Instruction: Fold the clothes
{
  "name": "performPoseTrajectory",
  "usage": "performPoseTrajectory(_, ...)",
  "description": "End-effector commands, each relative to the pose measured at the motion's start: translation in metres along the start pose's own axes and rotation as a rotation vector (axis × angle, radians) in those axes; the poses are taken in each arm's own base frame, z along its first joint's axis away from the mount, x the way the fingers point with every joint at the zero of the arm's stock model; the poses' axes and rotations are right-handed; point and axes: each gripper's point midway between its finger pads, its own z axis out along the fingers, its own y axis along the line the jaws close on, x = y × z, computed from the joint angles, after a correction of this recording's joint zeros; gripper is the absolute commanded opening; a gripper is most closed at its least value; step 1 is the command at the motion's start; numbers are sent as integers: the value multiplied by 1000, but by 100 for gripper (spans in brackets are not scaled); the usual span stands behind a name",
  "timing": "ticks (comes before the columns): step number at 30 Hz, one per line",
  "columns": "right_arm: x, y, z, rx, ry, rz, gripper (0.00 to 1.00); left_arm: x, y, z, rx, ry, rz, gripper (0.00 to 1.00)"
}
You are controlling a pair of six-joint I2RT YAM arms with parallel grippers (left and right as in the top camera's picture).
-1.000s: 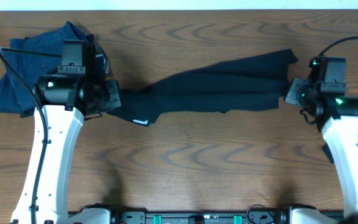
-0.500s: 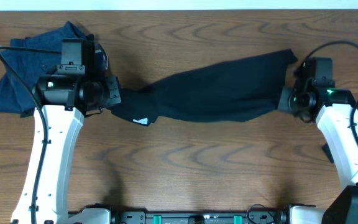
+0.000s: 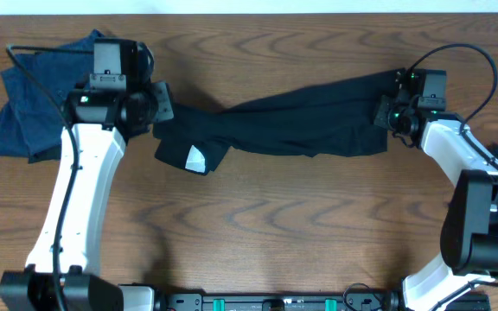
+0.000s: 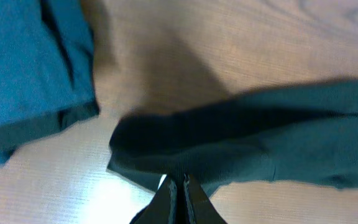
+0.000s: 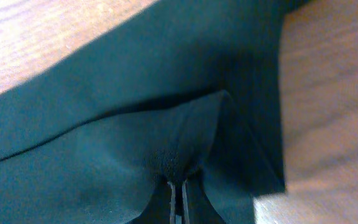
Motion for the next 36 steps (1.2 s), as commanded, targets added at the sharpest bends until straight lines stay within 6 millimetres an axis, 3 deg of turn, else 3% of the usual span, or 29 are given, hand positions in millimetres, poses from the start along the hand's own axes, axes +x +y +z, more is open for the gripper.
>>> performPoseTrajectory(1, -6, 19, -3, -59, -21, -3, 1, -8, 3, 15, -10, -11, -14, 6)
performPoseTrajectory(6, 4, 21, -19, -48, 29, -2, 1, -2, 5, 23, -19, 21, -17, 6)
performPoseTrajectory(11, 13, 9, -61, 49, 57, -13, 1, 4, 4, 3, -19, 21, -17, 6)
performPoseTrajectory(17, 25, 0, -146, 156, 29, -16, 1, 25, 3, -46, -14, 28, -18, 6)
performPoseTrajectory(23, 57, 2, -236, 159, -36, -22, 1, 61, -2, -106, 36, 36, -18, 6)
performPoseTrajectory(27, 72, -2, -277, 171, -114, -27, 1, 83, -1, -145, 47, -8, -12, 6)
performPoseTrajectory(31, 77, -2, -297, 163, -175, -31, 1, 89, -2, -176, 74, -106, -9, 6)
performPoseTrajectory(36, 75, -1, -283, 160, -129, -33, 1, 79, -6, -184, 93, -172, -17, 6)
